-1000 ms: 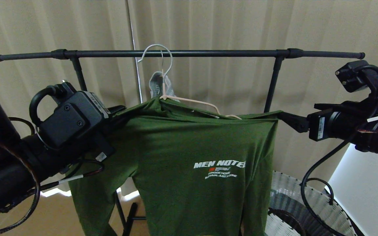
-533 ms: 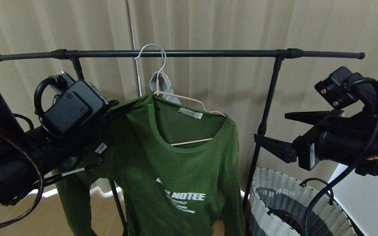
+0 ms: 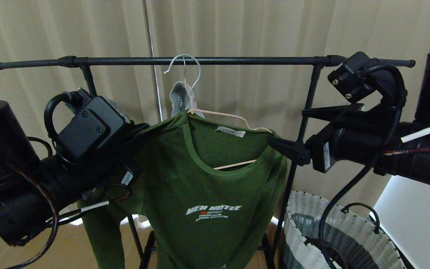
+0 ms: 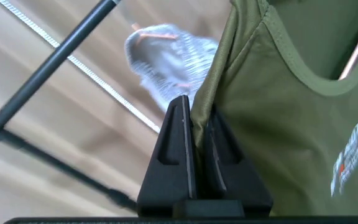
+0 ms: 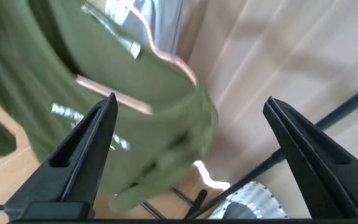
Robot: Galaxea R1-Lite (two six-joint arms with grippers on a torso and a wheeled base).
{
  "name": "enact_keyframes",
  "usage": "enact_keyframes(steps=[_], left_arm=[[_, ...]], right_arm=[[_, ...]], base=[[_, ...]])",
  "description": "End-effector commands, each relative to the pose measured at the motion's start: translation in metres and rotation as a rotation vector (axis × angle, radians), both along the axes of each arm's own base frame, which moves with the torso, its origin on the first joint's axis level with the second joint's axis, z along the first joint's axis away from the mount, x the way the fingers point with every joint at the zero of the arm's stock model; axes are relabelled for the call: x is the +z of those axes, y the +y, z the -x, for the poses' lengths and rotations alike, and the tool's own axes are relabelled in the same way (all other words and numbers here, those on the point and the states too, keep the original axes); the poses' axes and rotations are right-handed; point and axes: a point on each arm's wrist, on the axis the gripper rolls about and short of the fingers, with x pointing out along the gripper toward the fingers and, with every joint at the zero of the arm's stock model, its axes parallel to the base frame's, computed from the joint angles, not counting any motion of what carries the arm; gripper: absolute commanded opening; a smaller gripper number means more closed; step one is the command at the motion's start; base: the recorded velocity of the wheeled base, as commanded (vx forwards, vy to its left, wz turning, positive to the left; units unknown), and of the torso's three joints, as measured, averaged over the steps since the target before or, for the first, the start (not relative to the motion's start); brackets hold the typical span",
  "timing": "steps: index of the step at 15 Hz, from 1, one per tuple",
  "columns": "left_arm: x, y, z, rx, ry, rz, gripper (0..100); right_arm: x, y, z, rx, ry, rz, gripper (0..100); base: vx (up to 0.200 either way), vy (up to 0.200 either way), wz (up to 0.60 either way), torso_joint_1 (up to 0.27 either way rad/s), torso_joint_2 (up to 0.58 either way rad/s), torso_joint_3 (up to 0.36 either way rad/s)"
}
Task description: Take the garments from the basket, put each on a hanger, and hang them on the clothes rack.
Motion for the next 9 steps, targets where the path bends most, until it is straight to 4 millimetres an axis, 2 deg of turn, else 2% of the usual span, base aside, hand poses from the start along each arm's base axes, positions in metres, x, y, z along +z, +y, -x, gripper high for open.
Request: enact_keyframes(steps=[1, 4, 9], left_arm=[[-0.004, -0.009, 0.007, -0.051, 0.014, 0.000, 0], [-0.004, -0.016, 0.012, -0.088, 0.019, 0.011, 0], [0.000, -0.019, 0.014, -0.104, -0.015, 0.035, 0]], right_arm=[[0.000, 0.013, -0.016, 0.004, -0.008, 0.020, 100], [0.001, 0.021, -0.025, 0.002, -0.014, 0.020, 100], [-0.003, 0.028, -0.023, 0.025, 0.000, 0.035, 100]], base=[[0.000, 0.000, 0.00, 0.000, 0.00, 0.000], [0.000, 0.000, 0.00, 0.000, 0.00, 0.000], [0.000, 0.000, 0.00, 0.000, 0.00, 0.000]])
